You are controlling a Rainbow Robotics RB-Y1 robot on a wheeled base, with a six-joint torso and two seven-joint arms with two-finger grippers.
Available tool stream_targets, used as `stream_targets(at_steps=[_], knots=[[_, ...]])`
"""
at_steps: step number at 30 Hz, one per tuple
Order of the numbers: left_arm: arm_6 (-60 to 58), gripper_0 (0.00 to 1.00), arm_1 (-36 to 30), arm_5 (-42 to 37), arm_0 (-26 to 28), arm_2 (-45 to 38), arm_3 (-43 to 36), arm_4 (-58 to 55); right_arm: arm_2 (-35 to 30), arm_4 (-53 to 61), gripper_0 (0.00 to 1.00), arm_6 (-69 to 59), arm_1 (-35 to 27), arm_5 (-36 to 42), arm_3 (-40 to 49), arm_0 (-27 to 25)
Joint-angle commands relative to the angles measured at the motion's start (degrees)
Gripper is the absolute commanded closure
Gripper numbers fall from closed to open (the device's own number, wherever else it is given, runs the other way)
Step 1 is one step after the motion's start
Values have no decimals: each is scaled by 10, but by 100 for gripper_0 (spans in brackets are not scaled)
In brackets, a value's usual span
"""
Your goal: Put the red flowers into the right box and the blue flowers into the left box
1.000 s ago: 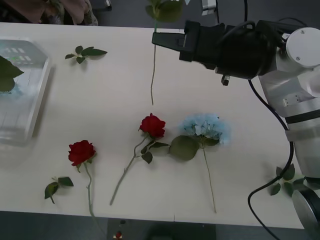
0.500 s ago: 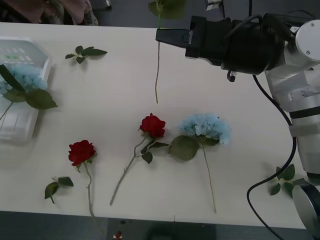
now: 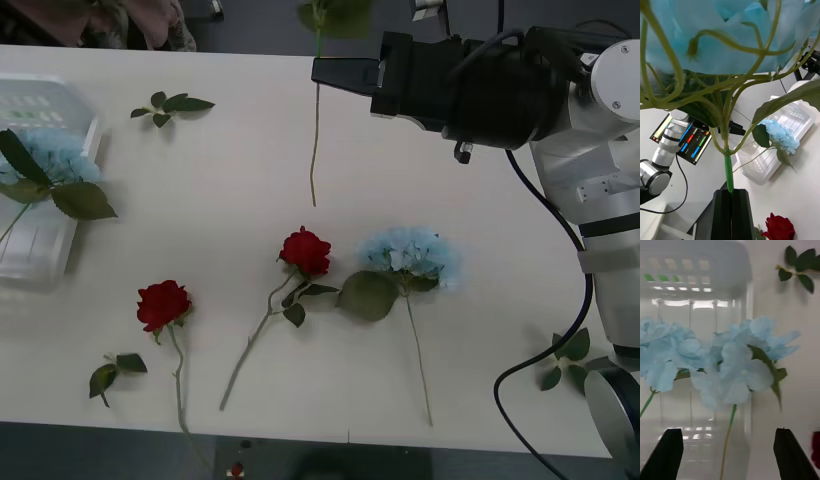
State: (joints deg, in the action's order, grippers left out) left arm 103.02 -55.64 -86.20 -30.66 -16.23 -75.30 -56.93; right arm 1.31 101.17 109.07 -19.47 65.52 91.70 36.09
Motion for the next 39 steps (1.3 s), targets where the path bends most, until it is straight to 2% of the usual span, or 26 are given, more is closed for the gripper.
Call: stream_targets(at_steps=[1,2,5,11,17,24,31,39], knots=[[11,7,-32,-10,-40,1,-19,-78,1,4,100,-13,6,-1,15,14],[9,0,-27,-5,-39,5,-20,-94,1,4,100,-13,6,-1,15,14],[2,0,1,27,-34,9,-26,-132,1,4,100,-13,6,-1,15,14],[2,0,79,84,-11,9,-64,-130,1,4,100,-13,6,-1,15,14],[2,0,182,154,77,10,-190,-96,1,4,100,-13,6,-1,15,14],[-5,0,272,161,165,44,-362,-77,1,4,100,-13,6,-1,15,14],[-19,0,299,175,227,67,-484,-158,1,4,100,-13,6,-1,15,14],[-27,0,300,242,232,131,-530,-238,1,4,100,-13,6,-1,15,14]])
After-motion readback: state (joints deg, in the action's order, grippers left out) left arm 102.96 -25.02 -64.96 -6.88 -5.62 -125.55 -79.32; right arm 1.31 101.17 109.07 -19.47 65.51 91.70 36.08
